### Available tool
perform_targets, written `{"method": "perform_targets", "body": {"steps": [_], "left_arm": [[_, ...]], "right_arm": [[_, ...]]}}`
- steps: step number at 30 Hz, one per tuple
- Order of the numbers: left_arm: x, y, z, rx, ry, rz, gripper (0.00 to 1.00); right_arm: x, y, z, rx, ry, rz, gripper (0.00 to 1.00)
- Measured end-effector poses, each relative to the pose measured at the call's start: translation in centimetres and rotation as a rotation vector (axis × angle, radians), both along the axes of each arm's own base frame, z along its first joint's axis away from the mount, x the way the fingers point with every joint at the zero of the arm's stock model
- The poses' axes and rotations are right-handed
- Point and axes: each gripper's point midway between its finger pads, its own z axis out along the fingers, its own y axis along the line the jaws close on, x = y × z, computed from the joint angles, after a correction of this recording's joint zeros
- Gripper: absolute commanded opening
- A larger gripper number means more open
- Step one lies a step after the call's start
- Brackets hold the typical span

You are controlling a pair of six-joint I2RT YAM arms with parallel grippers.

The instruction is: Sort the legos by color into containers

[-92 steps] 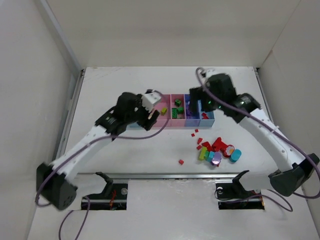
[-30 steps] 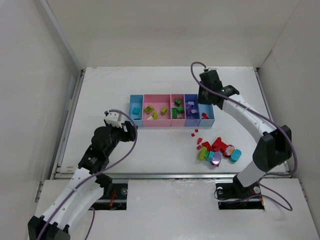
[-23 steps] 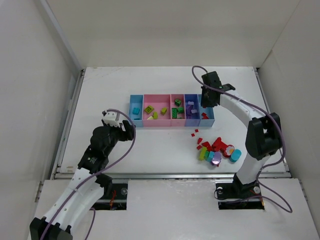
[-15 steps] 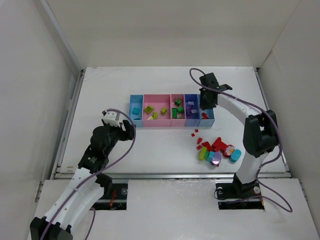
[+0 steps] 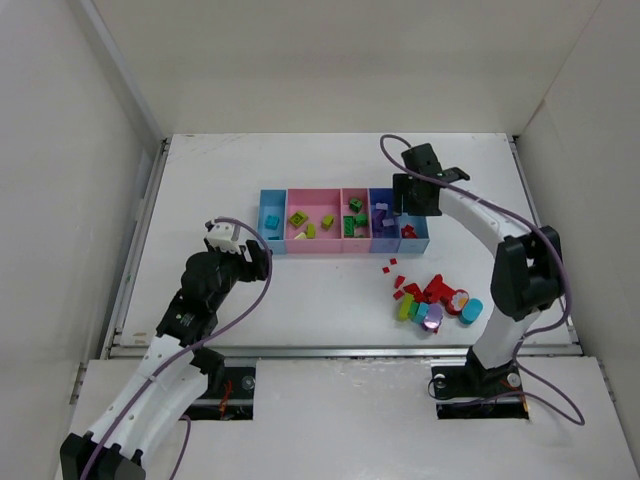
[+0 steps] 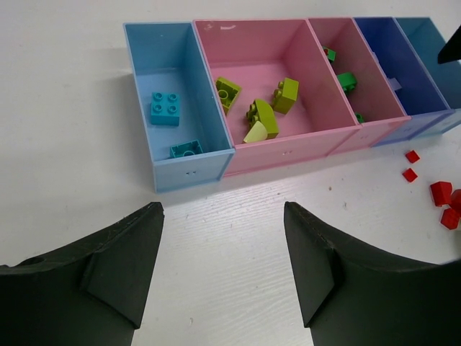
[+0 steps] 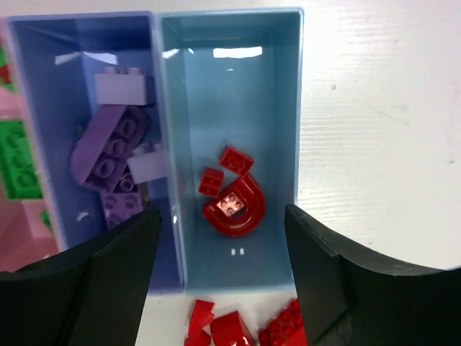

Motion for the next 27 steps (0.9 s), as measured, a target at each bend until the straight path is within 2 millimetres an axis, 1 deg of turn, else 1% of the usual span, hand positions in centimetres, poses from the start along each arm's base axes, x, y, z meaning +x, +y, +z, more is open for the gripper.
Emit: {"method": "perform_targets", "body": {"steps": [2,3,4,6,7,8,9,10,11,14,15,17,20,21,23,27], "left_arm": [[0.0,0.0,0.0,0.0,0.0,0.0,0.65],[0.0,0.0,0.0,0.0,0.0,0.0,0.65],[0.0,0.0,0.0,0.0,0.0,0.0,0.66],[0.0,0.0,0.0,-0.001,0.0,-0.001,0.66],[0.0,0.0,0.0,-0.001,0.0,0.0,0.66],[0.0,0.0,0.0,-0.001,0.0,0.0,0.66],[0.0,0.0,0.0,-0.002,0.0,0.0,0.66],[0.0,0.0,0.0,-0.002,0.0,0.0,0.66],[0.0,0.0,0.0,-0.002,0.0,0.0,0.66],[0.0,0.0,0.0,-0.003,0.0,-0.001,0.66],[0.0,-0.1,0.0,-0.003,0.0,-0.003,0.66],[-0.1,-0.1,0.0,-0.004,0.0,-0.004,0.66],[-0.1,-0.1,-0.1,-0.004,0.0,-0.005,0.66],[-0.1,-0.1,-0.2,-0.004,0.0,-0.005,0.66],[-0.2,-0.1,-0.3,-0.003,0.002,-0.005,0.66],[-0.1,-0.1,-0.3,-0.004,0.0,-0.005,0.66]], "right_arm": [[-0.5,0.4,1.8,-0.012,-0.037,0.025,0.75],[-1.0,1.0,3.0,-0.016,-0.067,0.048,0.75],[-1.7,1.9,4.1,-0.019,-0.096,0.08,0.71],[-3.7,4.0,5.8,-0.013,-0.137,0.156,0.61],[-4.8,5.1,6.1,-0.003,-0.144,0.194,0.56],[-5.9,6.2,6.1,0.019,-0.145,0.237,0.47],[-7.0,6.9,5.6,0.038,-0.132,0.273,0.44],[-8.0,7.0,4.6,0.053,-0.1,0.296,0.4],[-8.9,6.8,3.2,0.061,-0.061,0.304,0.31],[-10.7,5.1,-1.3,0.054,0.079,0.28,0.32],[-11.0,4.7,-2.4,0.049,0.116,0.273,0.39],[-11.3,4.3,-4.2,0.041,0.178,0.271,0.41],[-11.8,4.8,-5.8,0.041,0.233,0.305,0.42],[-11.9,5.1,-6.1,0.046,0.243,0.318,0.42],[-12.0,5.6,-6.7,0.053,0.257,0.338,0.46],[-12.0,6.0,-7.7,0.051,0.275,0.362,0.46]]}}
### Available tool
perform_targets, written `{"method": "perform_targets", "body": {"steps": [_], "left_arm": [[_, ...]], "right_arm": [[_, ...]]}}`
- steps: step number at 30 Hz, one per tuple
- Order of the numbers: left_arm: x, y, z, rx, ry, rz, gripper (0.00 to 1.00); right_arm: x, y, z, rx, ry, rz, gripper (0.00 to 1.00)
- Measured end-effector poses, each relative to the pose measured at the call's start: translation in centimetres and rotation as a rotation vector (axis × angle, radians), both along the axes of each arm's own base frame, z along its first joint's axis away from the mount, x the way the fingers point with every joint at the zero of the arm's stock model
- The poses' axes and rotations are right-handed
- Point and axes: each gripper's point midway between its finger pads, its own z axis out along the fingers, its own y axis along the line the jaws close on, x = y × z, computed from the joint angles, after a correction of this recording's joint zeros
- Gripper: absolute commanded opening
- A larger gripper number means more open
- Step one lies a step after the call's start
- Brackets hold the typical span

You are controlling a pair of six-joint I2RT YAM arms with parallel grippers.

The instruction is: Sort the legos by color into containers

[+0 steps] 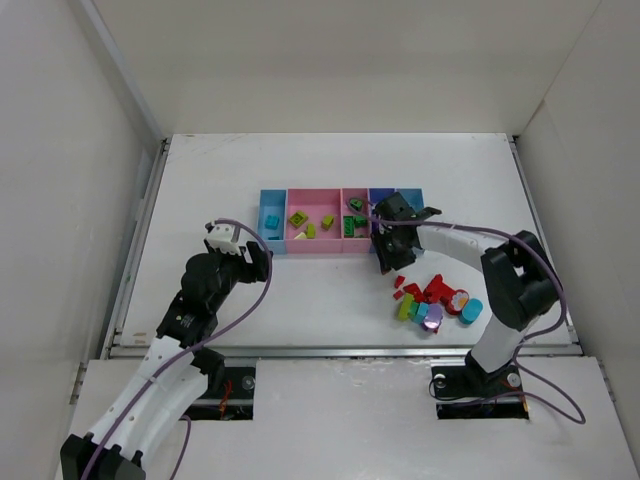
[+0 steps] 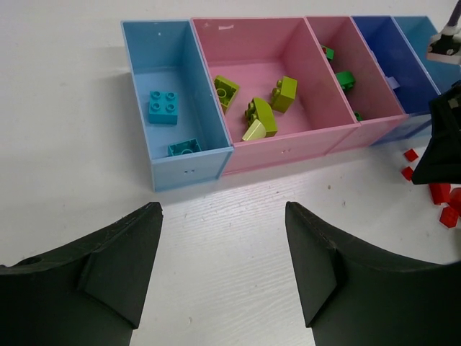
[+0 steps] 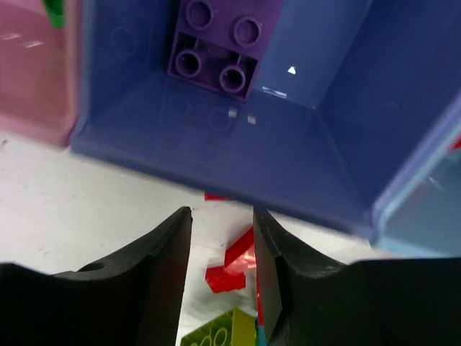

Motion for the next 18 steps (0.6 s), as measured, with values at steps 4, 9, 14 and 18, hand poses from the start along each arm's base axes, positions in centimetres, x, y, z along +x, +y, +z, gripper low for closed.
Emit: {"method": "perform_targets", "body": {"steps": [4,9,14,18], "left_arm": [[0.0,0.0,0.1,-0.001,-0.002,0.0,0.66],[0.0,0.0,0.1,-0.001,-0.003,0.0,0.66],[0.0,0.0,0.1,-0.001,-0.003,0.0,0.66],[0.0,0.0,0.1,-0.001,-0.003,0.0,0.66]], "right_arm": [[-0.2,-0.1,-1.5,-0.024,0.034,0.007,0.46],[0.2,0.0,-1.5,-0.027,0.03,0.009,0.46],[0.8,0.3,-1.5,-0.028,0.023,0.013,0.32],[1.1,0.4,-1.5,-0.028,0.017,0.02,0.16]]}}
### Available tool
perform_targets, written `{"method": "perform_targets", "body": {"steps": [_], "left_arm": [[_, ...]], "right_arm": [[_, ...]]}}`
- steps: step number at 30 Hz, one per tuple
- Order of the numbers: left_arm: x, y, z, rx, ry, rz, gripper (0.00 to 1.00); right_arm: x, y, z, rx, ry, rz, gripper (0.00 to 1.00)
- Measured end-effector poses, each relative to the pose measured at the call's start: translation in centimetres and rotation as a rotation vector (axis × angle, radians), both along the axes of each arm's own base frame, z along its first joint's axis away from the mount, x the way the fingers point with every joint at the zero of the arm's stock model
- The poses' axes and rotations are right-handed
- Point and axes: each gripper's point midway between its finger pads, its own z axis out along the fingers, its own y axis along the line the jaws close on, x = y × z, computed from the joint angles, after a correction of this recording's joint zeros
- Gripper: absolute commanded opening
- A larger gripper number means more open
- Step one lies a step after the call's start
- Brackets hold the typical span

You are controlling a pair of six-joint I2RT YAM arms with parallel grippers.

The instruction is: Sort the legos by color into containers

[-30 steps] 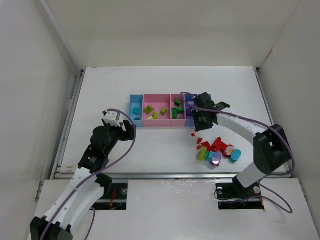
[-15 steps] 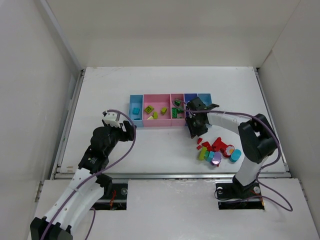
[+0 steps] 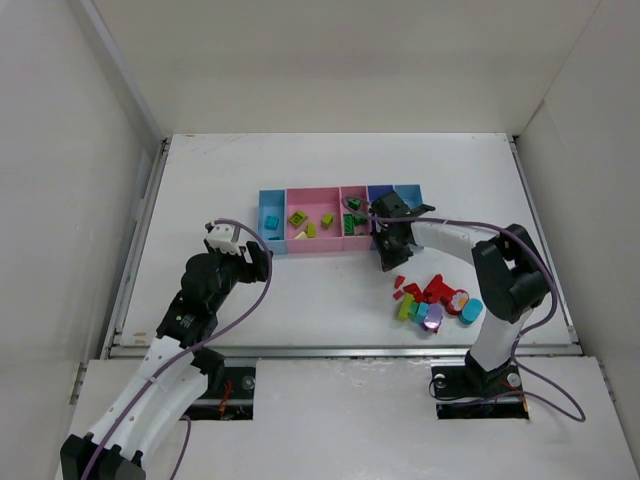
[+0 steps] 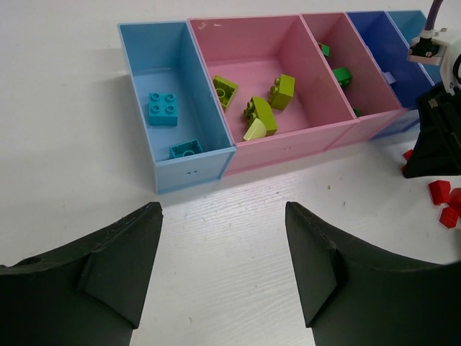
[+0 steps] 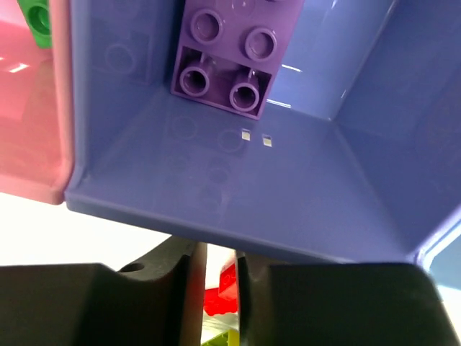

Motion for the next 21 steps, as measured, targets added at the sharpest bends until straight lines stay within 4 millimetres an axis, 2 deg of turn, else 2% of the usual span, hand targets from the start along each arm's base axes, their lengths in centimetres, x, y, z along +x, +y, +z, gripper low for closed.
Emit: {"method": "perform_targets", "body": {"steps": [1,5,9,11,14,17,19,21], "left_arm": [[0.0,0.0,0.0,0.0,0.0,0.0,0.66],[0.0,0.0,0.0,0.0,0.0,0.0,0.66],[0.0,0.0,0.0,0.0,0.0,0.0,0.66],[0.0,0.0,0.0,0.0,0.0,0.0,0.66],[0.0,0.0,0.0,0.0,0.0,0.0,0.66],[0.0,0.0,0.0,0.0,0.0,0.0,0.66],[0.0,0.0,0.0,0.0,0.0,0.0,0.66],[0.0,0.0,0.0,0.0,0.0,0.0,0.66]], "right_arm": [[0.0,0.0,0.0,0.001,-0.001,0.0,0.1],[0.0,0.4,0.0,0.003,-0.004,0.009,0.01],[-0.4,1.3,0.3,0.026,-0.004,0.035,0.0],[-0.7,2.0,1.0,0.051,-0.013,0.059,0.0],[-0.8,3.1,3.3,0.114,-0.056,0.09,0.0],[-0.2,3.8,6.7,0.185,-0.133,0.096,0.0],[1.0,3.6,8.9,0.226,-0.191,0.066,0.0],[3.4,2.5,10.8,0.253,-0.255,-0.008,0.0]]}}
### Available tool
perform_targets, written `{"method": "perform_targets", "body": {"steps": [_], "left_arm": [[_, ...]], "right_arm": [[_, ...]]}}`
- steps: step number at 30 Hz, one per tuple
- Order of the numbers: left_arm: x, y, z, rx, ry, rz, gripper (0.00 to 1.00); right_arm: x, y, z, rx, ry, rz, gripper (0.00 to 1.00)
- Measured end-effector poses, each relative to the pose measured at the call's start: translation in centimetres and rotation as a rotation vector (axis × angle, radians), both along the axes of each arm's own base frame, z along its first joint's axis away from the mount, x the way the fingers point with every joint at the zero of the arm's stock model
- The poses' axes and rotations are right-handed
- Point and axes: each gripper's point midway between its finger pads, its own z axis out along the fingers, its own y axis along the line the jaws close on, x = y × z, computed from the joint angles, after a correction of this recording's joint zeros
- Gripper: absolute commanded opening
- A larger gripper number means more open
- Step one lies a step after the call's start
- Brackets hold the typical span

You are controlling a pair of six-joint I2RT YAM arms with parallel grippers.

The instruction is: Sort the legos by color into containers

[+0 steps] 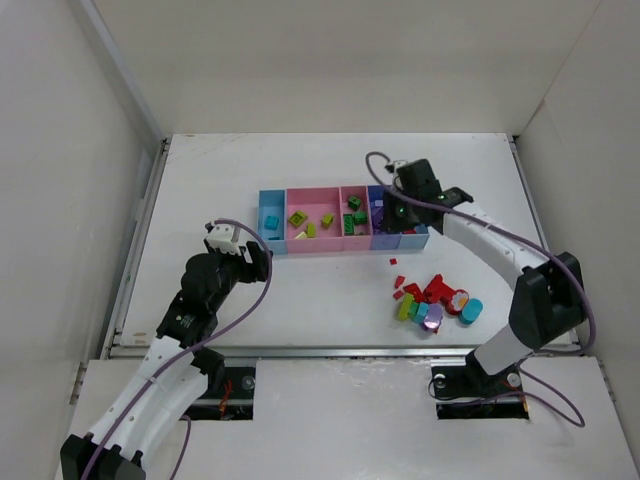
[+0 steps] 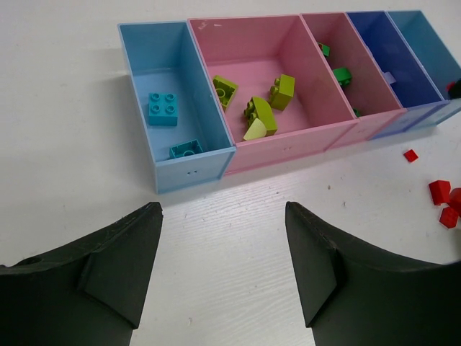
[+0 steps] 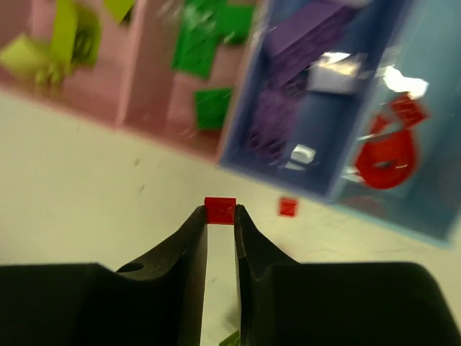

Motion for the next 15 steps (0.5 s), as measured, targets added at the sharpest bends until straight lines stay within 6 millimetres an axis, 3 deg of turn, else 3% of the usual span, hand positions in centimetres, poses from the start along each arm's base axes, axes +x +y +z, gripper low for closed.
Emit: {"method": "perform_targets", "body": {"steps": [3,7,13,15], "left_arm": [[0.0,0.0,0.0,0.0,0.0,0.0,0.66],[0.0,0.0,0.0,0.0,-0.001,0.0,0.66],[0.0,0.0,0.2,-0.002,-0.006,0.0,0.66],[0.0,0.0,0.2,-0.003,-0.007,0.0,0.66]], "right_arm": [[3.9,-3.0,1.4,-0.004,-0.046,-0.143,0.0],[7.8,-5.7,0.4,-0.061,-0.049,-0.261,0.0],[8.4,-7.4,-3.0,-0.146,0.025,-0.326,0.0],[8.7,-7.7,-3.0,-0.153,0.023,-0.34,0.0]]}}
